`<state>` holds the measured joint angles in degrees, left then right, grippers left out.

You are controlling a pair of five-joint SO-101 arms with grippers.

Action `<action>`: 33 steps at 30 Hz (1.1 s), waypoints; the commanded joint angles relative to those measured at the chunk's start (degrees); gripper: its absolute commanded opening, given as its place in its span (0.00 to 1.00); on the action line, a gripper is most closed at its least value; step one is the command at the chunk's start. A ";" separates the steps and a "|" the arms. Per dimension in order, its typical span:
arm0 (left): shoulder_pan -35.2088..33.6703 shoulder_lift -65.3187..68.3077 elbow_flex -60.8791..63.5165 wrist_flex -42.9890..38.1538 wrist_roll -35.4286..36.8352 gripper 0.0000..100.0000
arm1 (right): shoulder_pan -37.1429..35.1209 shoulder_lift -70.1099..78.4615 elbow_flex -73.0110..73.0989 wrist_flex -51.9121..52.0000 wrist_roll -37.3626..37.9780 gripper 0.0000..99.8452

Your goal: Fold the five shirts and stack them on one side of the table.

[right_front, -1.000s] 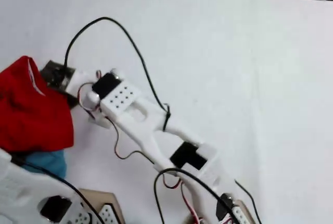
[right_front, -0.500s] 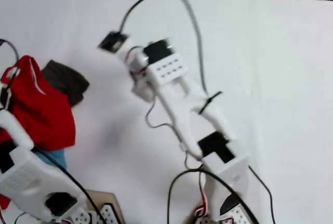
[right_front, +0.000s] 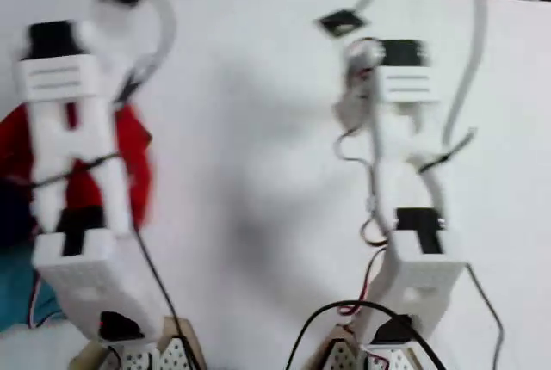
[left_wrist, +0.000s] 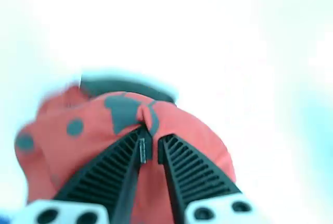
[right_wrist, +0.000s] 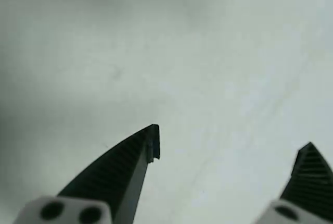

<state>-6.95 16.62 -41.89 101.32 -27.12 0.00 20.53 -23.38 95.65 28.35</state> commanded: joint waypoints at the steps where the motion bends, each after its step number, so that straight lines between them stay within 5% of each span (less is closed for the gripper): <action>1: 16.97 -5.63 -6.20 0.97 2.46 0.02 | 7.25 -3.65 2.73 -0.04 0.44 0.41; 7: 38.42 -12.40 -7.87 0.97 5.27 0.02 | 14.73 -3.65 6.42 -0.04 0.35 0.41; 11: 40.00 -13.45 -2.15 0.97 4.84 0.02 | 16.84 -4.00 8.53 -0.04 0.44 0.41; 22: 16.00 -13.89 25.01 0.88 -8.97 0.32 | 13.67 -4.18 8.88 0.13 0.44 0.41; 29: -9.14 -13.27 26.42 -1.49 -15.56 0.34 | 6.81 -4.44 8.97 0.22 0.09 0.41; 33: -14.07 -13.27 33.19 -2.37 -17.49 0.34 | 2.42 -8.84 10.20 0.31 0.44 0.41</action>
<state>-18.02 6.24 -11.56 100.00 -43.47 5.63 18.77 -13.89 95.56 28.35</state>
